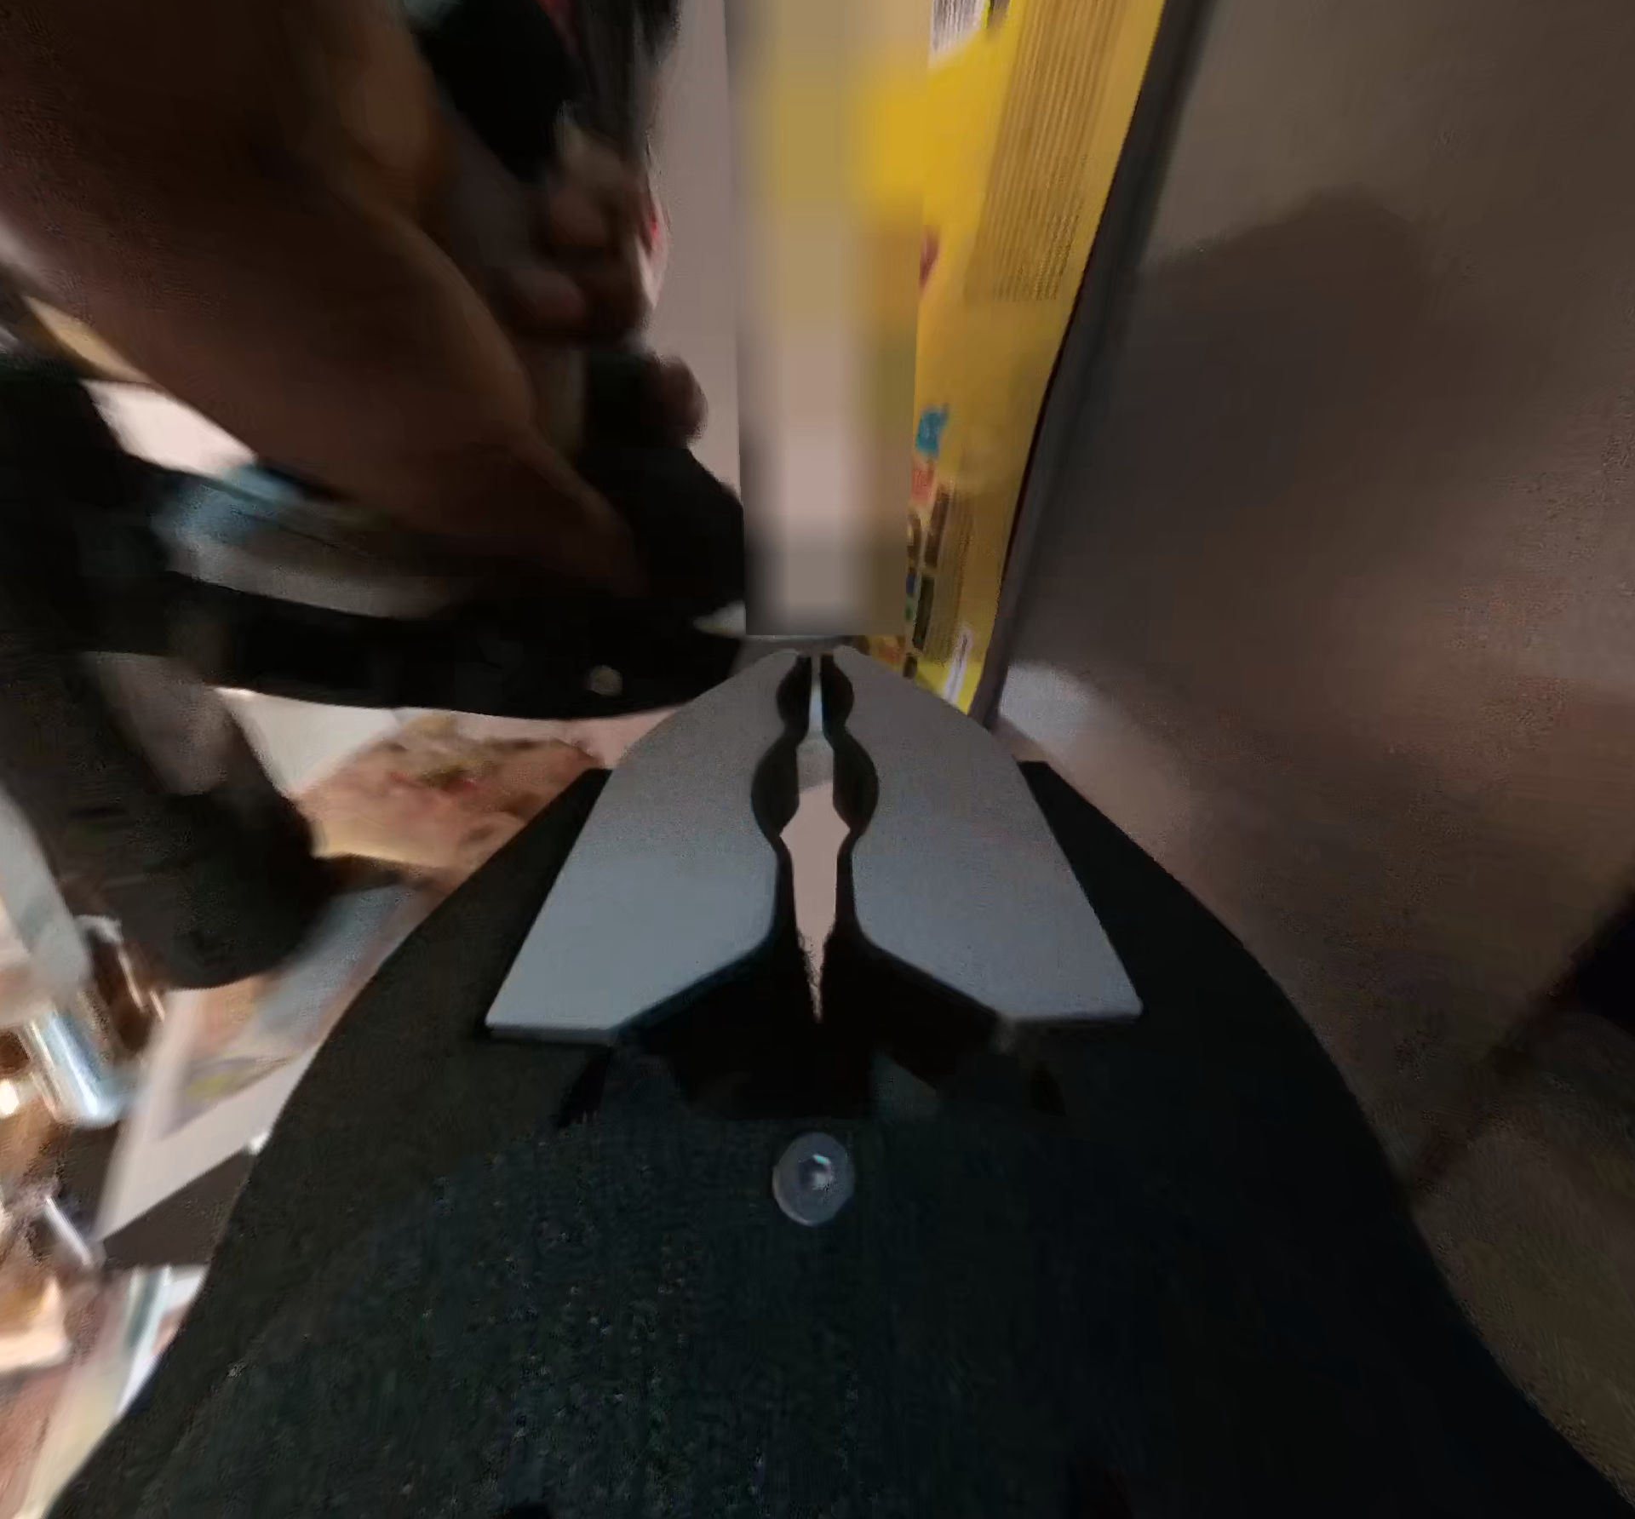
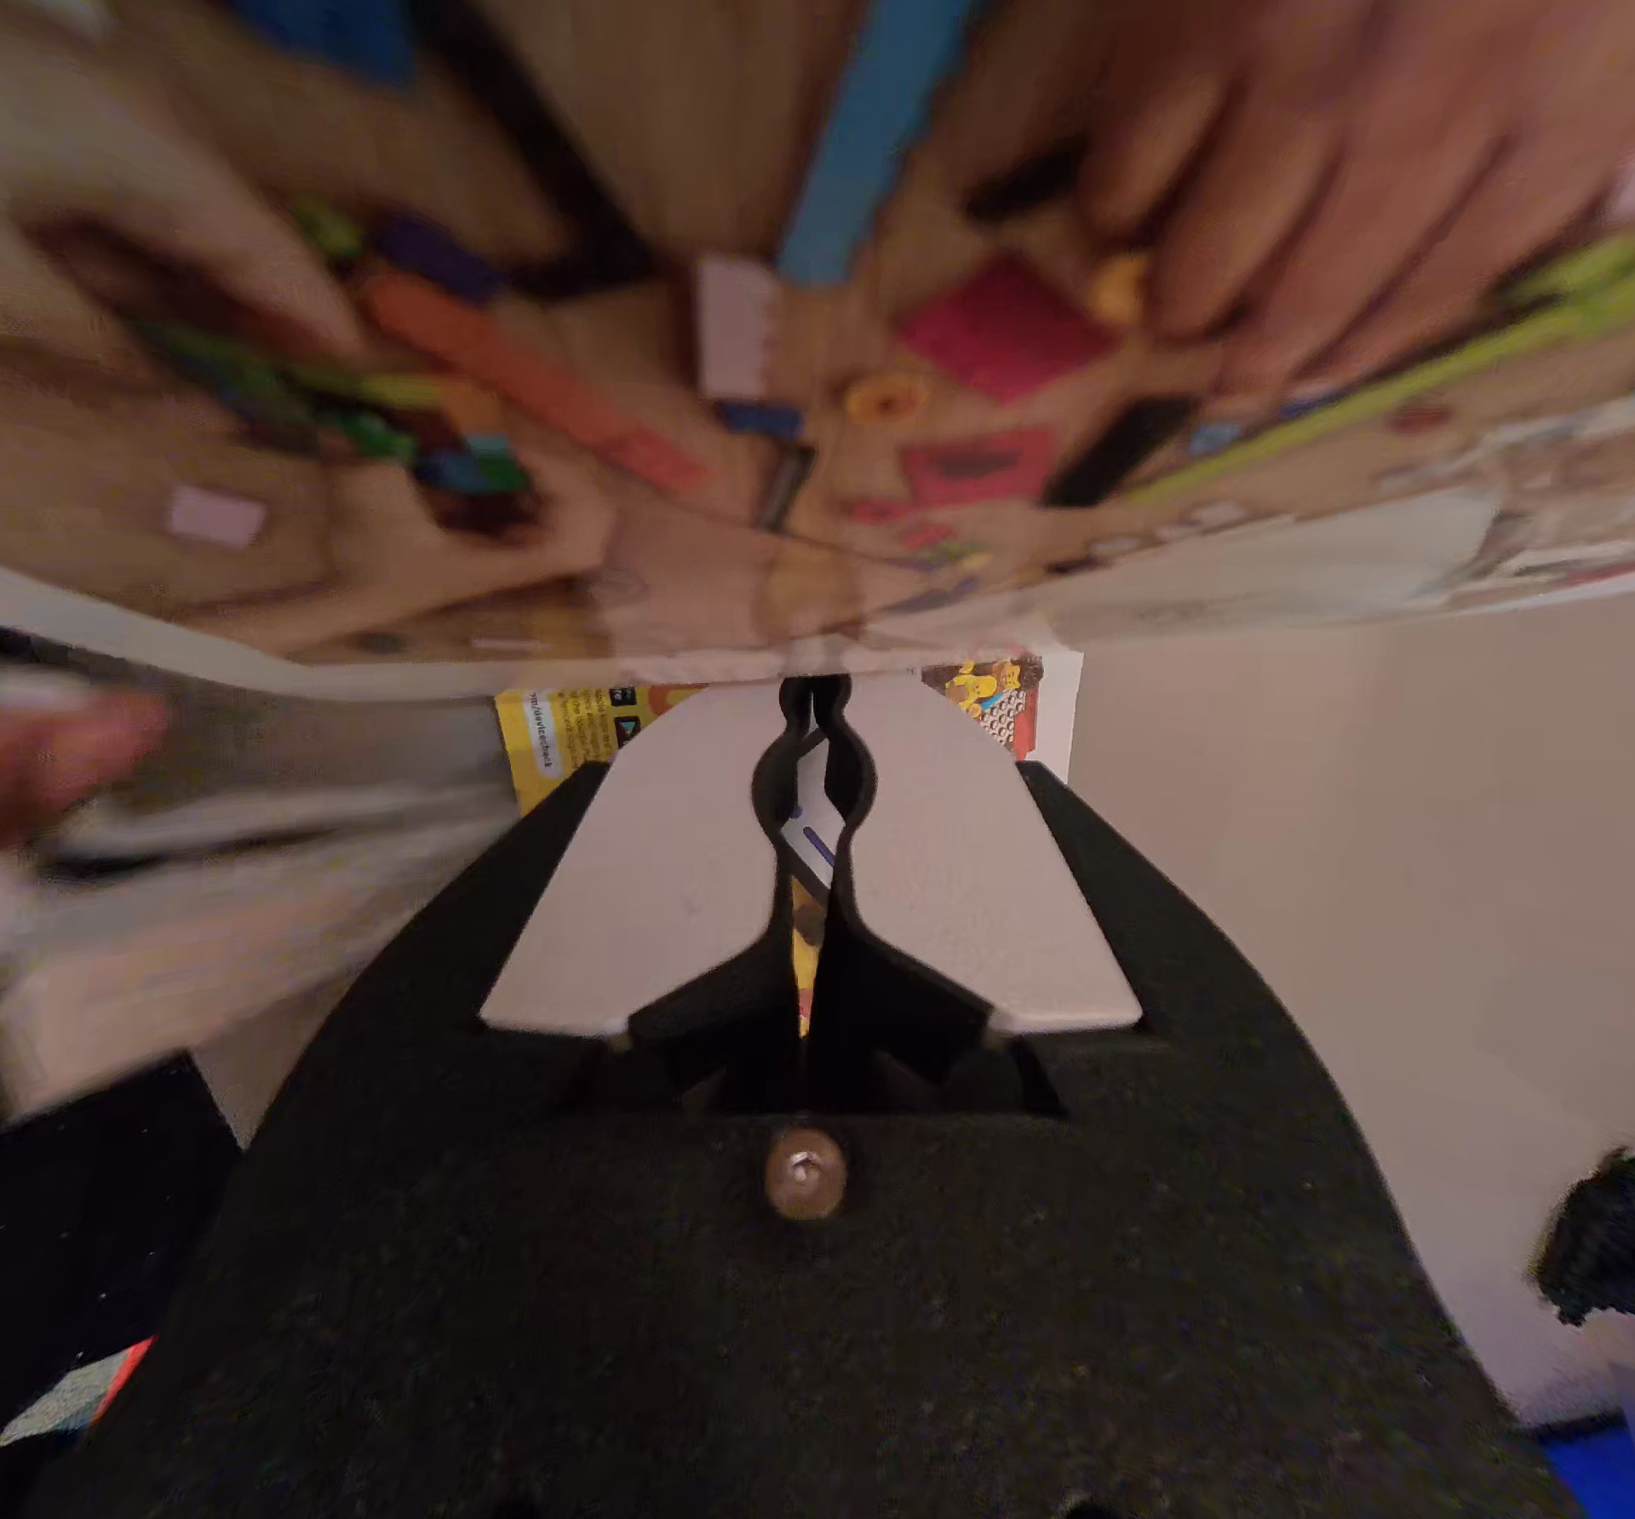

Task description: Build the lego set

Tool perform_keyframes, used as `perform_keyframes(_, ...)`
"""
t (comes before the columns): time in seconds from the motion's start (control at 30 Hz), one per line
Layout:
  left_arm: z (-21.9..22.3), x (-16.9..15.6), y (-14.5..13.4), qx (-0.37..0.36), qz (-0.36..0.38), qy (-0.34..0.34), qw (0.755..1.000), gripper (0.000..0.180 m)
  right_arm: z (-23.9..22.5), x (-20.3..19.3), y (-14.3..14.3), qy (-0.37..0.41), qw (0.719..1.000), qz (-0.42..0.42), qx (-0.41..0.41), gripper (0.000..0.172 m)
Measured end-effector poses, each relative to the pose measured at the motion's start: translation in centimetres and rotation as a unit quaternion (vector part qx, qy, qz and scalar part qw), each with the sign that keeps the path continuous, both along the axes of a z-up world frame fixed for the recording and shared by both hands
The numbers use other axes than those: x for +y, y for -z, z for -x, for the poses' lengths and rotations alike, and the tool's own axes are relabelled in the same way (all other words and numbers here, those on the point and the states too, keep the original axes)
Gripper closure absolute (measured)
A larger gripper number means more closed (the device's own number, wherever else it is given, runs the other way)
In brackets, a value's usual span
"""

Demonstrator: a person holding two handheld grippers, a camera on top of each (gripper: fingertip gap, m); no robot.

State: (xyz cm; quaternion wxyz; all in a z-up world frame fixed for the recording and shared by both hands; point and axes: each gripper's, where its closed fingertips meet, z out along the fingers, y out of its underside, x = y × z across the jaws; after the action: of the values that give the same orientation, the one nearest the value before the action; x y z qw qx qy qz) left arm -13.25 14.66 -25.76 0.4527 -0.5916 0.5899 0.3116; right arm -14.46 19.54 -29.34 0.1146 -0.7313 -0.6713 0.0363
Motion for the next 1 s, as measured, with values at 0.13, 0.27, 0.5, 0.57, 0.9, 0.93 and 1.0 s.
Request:
perform_keyframes(0.13, 2.9, 2.1, 1.7, -0.026, 0.050, -0.079, 0.995, 0.180, 0.0, 0.0, 0.0, -0.019, 1.000, -0.005, 0.000, 0.172)
perform_keyframes(0.27, 3.7, 2.3, 2.0, -0.049, 0.082, -0.117, 0.988, 0.180, 0.2, -0.1, 0.0, -0.039, 0.999, -0.016, 0.002, 0.172)
perform_keyframes(0.5, 4.3, 2.4, 3.0, -0.295, 0.215, -0.127, 0.922, 0.180, 0.3, -0.2, -0.1, -0.049, 0.994, 0.003, 0.096, 0.172)
perform_keyframes(0.57, 4.3, 2.3, 3.0, -0.311, 0.224, -0.128, 0.915, 0.180, 0.4, -0.2, -0.2, -0.077, 0.985, -0.007, 0.152, 0.172)
perform_keyframes(0.9, 4.3, 1.9, 2.7, -0.215, 0.200, -0.133, 0.946, 0.180, 1.9, 0.2, -0.8, 0.076, 0.921, 0.154, 0.349, 0.172)
perform_keyframes(0.93, 4.1, 2.1, 2.4, -0.203, 0.211, -0.125, 0.948, 0.180, 1.9, 0.2, -0.7, 0.075, 0.924, 0.149, 0.344, 0.172)
perform_keyframes(1.0, 2.7, 3.5, 0.4, -0.248, 0.198, -0.085, 0.944, 0.180, 1.8, 0.2, -0.3, 0.072, 0.931, 0.136, 0.332, 0.172)
